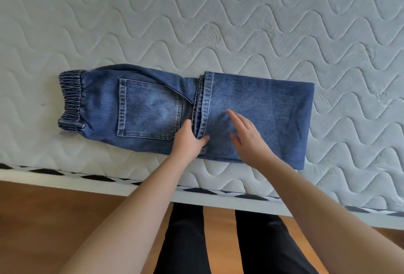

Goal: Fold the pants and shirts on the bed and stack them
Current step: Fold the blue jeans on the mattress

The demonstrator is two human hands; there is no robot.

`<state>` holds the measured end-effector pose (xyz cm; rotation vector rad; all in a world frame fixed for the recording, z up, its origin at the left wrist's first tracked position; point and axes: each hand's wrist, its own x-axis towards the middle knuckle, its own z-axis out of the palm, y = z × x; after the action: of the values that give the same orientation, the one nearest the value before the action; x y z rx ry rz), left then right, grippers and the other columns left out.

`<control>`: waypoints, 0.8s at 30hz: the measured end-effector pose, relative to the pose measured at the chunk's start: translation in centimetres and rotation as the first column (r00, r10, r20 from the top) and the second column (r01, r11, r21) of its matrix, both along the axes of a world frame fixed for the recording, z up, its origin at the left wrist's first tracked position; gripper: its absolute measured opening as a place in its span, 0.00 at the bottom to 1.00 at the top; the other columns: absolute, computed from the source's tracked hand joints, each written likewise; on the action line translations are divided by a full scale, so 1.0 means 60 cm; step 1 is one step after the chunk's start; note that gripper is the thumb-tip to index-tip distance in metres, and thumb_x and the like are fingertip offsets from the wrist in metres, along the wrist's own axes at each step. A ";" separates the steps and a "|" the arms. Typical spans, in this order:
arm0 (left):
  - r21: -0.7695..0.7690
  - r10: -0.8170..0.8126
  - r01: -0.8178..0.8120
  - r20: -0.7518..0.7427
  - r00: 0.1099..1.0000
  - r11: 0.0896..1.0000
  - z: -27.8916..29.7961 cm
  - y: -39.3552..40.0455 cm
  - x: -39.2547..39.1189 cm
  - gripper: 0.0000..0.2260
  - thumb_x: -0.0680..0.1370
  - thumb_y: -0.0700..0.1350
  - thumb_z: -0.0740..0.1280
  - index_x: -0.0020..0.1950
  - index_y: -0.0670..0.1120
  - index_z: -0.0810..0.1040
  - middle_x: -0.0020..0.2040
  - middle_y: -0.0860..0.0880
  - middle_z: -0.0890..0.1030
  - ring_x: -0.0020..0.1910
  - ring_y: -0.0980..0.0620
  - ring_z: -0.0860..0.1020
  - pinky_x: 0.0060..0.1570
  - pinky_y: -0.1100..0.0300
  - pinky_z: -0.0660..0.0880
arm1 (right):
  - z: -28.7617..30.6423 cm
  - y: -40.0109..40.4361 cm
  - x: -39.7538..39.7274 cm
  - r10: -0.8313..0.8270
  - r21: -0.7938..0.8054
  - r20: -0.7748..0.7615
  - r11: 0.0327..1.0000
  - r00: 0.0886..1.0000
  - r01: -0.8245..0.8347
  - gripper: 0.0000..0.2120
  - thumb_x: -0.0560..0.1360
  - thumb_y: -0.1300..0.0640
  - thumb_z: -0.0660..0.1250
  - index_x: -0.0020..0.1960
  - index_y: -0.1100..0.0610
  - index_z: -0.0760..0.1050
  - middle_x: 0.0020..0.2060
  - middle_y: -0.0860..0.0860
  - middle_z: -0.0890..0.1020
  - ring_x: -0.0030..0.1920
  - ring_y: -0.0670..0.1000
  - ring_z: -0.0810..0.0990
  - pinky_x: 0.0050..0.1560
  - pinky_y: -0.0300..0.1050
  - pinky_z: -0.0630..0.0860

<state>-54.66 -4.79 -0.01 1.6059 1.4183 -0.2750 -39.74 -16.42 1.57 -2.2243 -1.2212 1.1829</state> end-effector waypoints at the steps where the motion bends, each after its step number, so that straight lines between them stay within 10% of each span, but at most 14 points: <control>1: 0.016 0.005 -0.006 0.027 1.000 1.000 0.002 -0.001 -0.006 0.17 0.72 0.48 0.76 0.52 0.43 0.72 0.48 0.50 0.78 0.48 0.48 0.77 0.41 0.62 0.64 | 0.003 0.003 0.003 -0.008 0.013 0.009 1.000 1.000 0.008 0.28 0.82 0.64 0.56 0.80 0.53 0.53 0.77 0.50 0.61 0.76 0.52 0.58 0.74 0.51 0.58; 15: 0.148 0.115 -0.120 0.039 0.993 0.982 0.000 -0.010 -0.027 0.18 0.76 0.50 0.72 0.62 0.44 0.75 0.46 0.54 0.76 0.47 0.51 0.76 0.44 0.61 0.67 | -0.022 0.225 0.076 0.159 -0.061 0.152 0.987 0.976 -0.151 0.25 0.83 0.51 0.57 0.79 0.49 0.56 0.78 0.50 0.58 0.78 0.54 0.53 0.75 0.54 0.48; 24: 0.175 0.072 -0.094 0.131 0.989 0.980 0.003 -0.005 -0.039 0.11 0.77 0.45 0.72 0.57 0.46 0.76 0.41 0.56 0.78 0.39 0.58 0.77 0.37 0.71 0.68 | -0.038 0.273 0.057 0.028 -0.015 0.278 1.000 0.960 -0.025 0.08 0.78 0.54 0.66 0.57 0.51 0.74 0.55 0.51 0.79 0.61 0.56 0.69 0.60 0.48 0.59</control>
<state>-56.97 -5.08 0.16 1.6734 1.4425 0.0039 -36.32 -0.05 -0.68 -2.4526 -1.3538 0.9088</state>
